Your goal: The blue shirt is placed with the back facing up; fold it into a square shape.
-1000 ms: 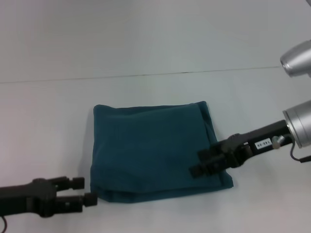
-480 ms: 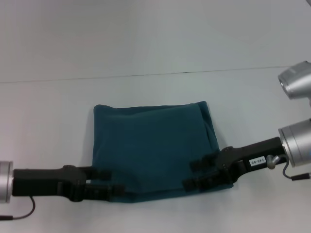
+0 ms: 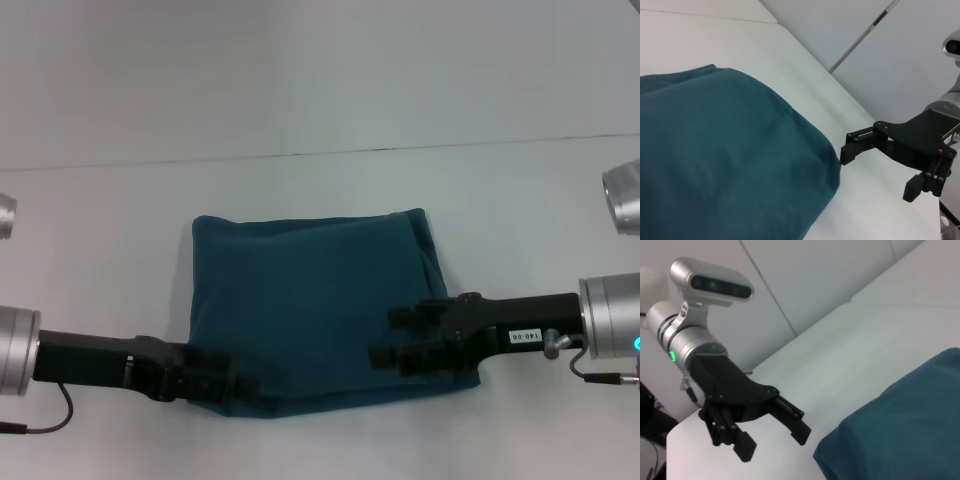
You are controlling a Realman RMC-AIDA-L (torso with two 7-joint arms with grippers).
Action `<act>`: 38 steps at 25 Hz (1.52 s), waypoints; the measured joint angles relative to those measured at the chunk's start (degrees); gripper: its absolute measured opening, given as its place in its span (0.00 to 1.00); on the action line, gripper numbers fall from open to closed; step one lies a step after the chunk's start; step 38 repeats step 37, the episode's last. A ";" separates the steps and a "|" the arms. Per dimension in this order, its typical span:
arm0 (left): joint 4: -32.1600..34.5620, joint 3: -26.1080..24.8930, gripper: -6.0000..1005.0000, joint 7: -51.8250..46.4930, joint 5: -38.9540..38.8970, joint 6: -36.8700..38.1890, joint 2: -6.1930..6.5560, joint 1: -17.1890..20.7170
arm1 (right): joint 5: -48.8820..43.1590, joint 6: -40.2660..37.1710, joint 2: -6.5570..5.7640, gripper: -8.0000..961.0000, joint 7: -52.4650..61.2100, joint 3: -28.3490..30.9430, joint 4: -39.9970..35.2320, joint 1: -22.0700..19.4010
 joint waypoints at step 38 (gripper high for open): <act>0.45 -0.14 0.88 3.29 -0.93 -2.79 -2.37 0.25 | 1.21 -3.37 -1.83 0.97 8.80 -1.88 0.74 0.86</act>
